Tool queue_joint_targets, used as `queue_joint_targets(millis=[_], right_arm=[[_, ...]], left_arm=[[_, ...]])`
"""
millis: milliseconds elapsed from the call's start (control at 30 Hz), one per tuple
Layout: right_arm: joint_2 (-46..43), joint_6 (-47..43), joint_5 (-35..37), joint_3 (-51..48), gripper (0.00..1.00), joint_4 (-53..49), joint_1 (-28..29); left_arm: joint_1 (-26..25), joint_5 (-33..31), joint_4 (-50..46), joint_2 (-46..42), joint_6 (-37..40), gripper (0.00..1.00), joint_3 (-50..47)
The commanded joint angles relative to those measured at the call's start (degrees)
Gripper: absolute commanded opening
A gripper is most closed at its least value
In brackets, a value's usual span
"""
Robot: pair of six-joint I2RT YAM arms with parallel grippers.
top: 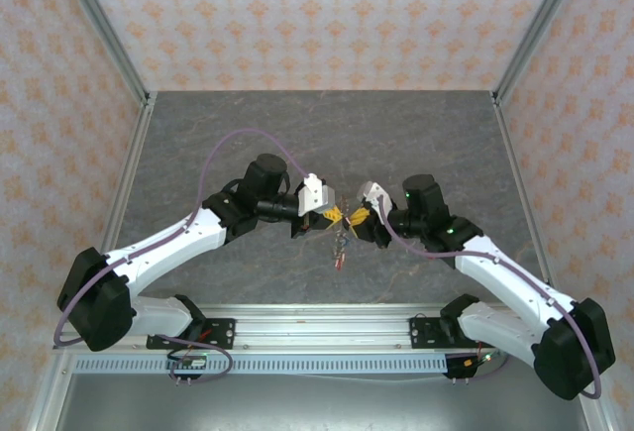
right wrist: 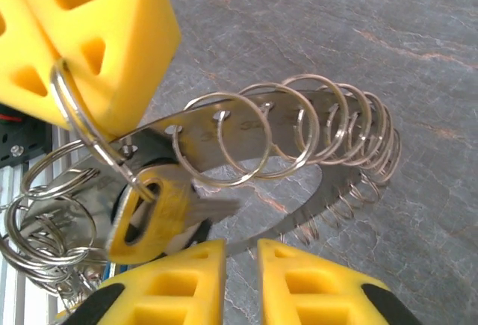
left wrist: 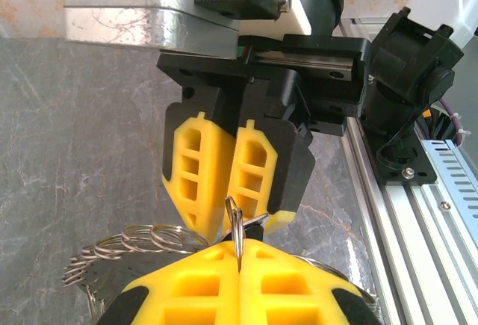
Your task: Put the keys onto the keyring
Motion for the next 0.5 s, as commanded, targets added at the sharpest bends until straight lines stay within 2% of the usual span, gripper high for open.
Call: queue_joint_targets(millis=[0,67,233,333,467], right_arm=[[-4.4,-3.9,6.1,1.5,0.25,-2.5,0.3],[-6.7,-4.5,5.9,2.0,0.27,-2.4,0.2],[-7.3,-5.2,-0.9,3.2,0.29,0.8,0.3],[-6.1,-4.7,-1.5,3.4,0.29,3.7,0.2],[-3.5,-7.5,-2.1,5.2,0.28,1.3,0.3]], left_arm=[[-0.1,-0.3,2.4,-1.7,0.1,0.0,-0.2],[-0.1,-0.4,1.5,-1.7,0.7,0.0,0.0],[-0.1,0.0,1.2,-1.6,0.7,0.0,0.2],[-0.1,0.5,0.8,-1.5,0.9,0.0,0.7],[-0.1,0.9,0.2,-1.7,1.1,0.0,0.9]])
